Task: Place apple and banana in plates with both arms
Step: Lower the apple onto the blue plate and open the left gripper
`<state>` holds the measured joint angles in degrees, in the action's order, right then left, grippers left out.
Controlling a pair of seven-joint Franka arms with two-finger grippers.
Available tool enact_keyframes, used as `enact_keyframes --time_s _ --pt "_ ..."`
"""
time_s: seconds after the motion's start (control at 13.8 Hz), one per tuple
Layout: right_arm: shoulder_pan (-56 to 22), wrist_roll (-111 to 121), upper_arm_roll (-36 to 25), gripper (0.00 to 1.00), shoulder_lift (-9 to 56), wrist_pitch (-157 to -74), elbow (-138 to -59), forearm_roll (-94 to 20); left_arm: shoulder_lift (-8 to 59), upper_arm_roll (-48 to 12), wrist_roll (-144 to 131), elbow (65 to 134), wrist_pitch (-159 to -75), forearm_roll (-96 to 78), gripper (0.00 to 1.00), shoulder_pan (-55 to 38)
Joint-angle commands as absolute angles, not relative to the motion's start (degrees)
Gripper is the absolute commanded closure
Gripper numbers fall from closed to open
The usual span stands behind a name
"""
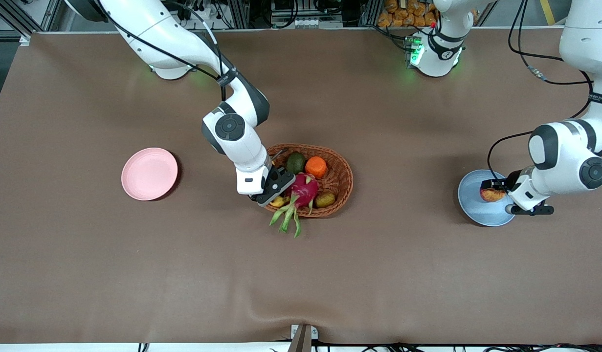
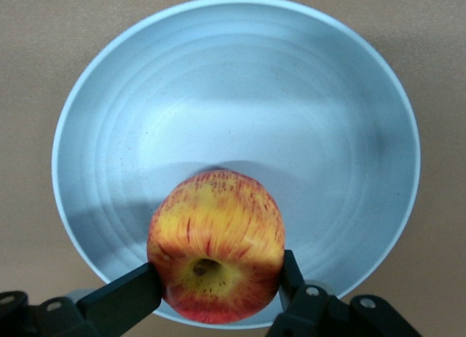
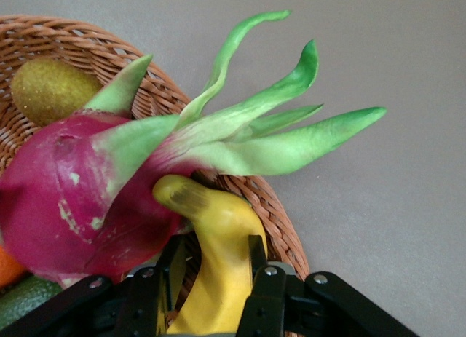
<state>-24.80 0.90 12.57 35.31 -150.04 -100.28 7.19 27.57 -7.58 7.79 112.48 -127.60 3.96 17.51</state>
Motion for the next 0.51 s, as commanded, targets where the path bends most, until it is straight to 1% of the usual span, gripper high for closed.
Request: enact_keyframes --time_s 0.0,0.07,0.29,0.43 --pt "-24.7 4.0 12.7 0.51 36.8 -152.4 -97.8 7.7 28.0 -8.1 7.9 111.8 -128.1 4.6 0.25 17.8" --pt "-24.6 4.0 12.6 0.51 36.7 -152.4 -97.6 7.7 28.1 -8.1 7.8 111.3 -128.0 4.6 0.00 17.6" --pt "-24.6 4.1 12.4 0.51 36.7 -152.6 -97.5 9.1 27.4 -8.2 7.6 110.8 -127.6 4.6 0.00 16.9" --pt "-24.7 4.0 12.4 0.51 36.9 -152.7 -97.2 11.2 25.7 -9.7 7.2 109.5 -125.0 4.5 0.00 16.9"
